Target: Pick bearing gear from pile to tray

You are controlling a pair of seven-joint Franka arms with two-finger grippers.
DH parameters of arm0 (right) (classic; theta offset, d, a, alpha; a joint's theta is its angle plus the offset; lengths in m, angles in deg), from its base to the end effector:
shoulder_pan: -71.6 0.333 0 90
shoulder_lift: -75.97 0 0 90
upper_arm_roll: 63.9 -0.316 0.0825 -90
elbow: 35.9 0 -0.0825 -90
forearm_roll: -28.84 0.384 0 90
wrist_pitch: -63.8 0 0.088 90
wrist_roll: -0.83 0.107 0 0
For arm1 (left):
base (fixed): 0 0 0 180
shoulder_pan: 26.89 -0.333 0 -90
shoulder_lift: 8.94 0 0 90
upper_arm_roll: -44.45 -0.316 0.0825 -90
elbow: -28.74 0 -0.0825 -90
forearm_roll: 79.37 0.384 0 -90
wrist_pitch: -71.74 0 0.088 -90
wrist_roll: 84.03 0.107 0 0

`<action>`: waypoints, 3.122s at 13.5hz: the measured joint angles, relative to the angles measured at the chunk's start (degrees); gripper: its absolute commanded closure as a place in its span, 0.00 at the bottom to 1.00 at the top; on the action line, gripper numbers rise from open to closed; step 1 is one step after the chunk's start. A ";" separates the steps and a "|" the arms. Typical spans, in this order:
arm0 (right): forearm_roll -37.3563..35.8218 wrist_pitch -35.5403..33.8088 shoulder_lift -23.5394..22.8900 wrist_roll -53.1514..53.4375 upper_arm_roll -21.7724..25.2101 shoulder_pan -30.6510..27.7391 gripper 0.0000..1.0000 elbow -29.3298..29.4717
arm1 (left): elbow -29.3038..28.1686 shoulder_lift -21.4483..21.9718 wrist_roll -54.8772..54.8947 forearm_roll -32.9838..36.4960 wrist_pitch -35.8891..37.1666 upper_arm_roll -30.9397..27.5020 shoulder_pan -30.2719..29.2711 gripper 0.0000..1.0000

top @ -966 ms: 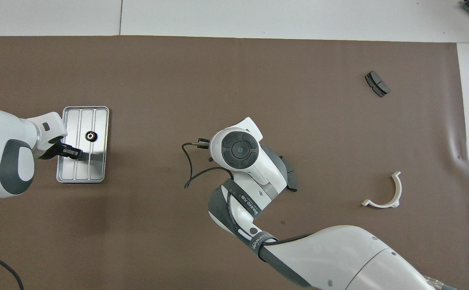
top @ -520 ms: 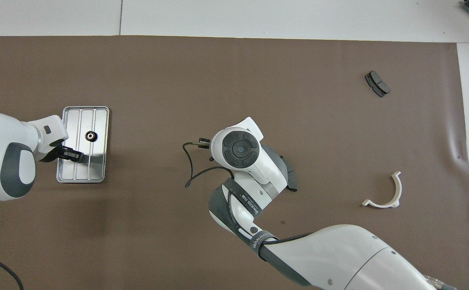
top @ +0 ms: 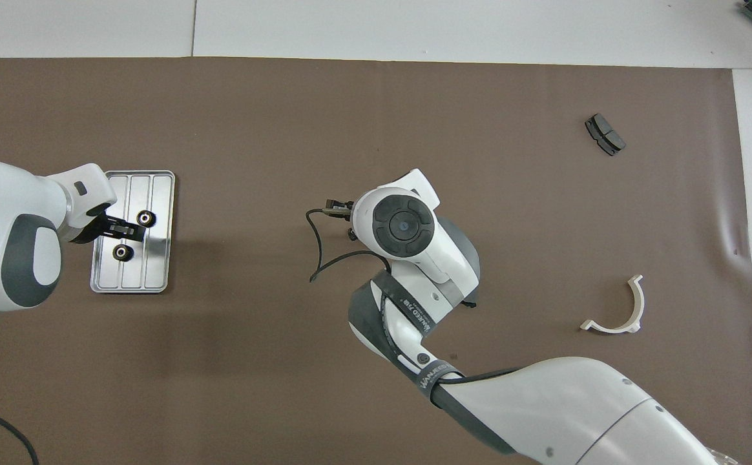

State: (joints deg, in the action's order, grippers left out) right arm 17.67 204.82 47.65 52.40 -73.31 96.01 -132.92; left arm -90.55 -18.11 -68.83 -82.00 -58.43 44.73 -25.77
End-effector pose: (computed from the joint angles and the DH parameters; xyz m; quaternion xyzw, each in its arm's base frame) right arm 0.5868 0.3763 0.3419 -0.9842 0.1017 -0.1266 0.0703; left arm 0.5748 -0.0151 0.3533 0.9913 -0.1299 0.0170 0.0162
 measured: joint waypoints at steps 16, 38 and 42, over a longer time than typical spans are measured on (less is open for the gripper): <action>0.71 -22.51 20.20 -24.40 3.63 -16.64 0.00 0.48 | 9.49 -9.74 -50.87 -0.02 -10.17 0.69 28.35 0.52; 8.85 -52.17 30.42 -46.07 15.14 -19.33 0.00 6.85 | 12.86 -16.12 -55.71 -0.02 -11.80 0.52 34.07 0.56; 8.86 -52.23 30.42 -46.30 15.03 -19.28 0.00 6.73 | 12.61 -16.21 -56.38 -0.02 -12.24 0.48 34.52 0.61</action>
State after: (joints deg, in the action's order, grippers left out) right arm 26.54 152.59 78.07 6.10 -58.29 76.74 -126.19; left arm -77.95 -34.31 -125.21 -82.01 -70.68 45.21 8.75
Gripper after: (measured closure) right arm 0.000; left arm 0.573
